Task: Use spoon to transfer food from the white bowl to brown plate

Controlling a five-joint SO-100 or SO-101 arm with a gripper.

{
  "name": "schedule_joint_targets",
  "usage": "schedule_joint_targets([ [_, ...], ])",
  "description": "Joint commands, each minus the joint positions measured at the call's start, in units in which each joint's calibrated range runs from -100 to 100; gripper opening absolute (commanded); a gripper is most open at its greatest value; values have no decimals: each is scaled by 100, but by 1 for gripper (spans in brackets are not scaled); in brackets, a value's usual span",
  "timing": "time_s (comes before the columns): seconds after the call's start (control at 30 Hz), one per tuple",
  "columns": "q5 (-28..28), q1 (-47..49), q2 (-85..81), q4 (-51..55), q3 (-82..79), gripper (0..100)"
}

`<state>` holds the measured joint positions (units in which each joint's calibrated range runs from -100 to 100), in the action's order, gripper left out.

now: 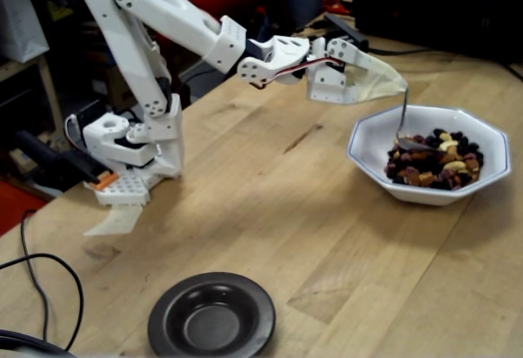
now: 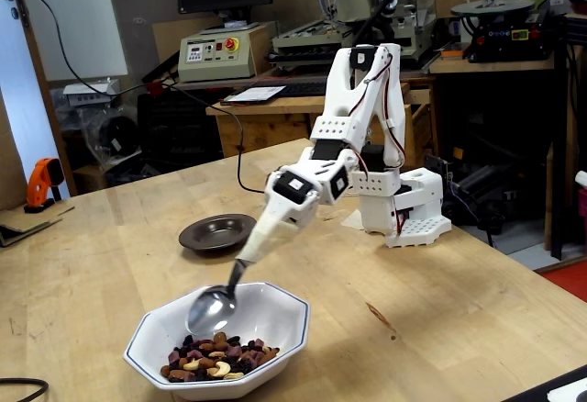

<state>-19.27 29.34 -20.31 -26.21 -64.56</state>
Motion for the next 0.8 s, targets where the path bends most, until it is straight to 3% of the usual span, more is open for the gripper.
schedule_joint_targets([
  [0.0, -10, 214, -44, -66, 341, 4],
  [0.77, -10, -357, -121, -27, 412, 4],
])
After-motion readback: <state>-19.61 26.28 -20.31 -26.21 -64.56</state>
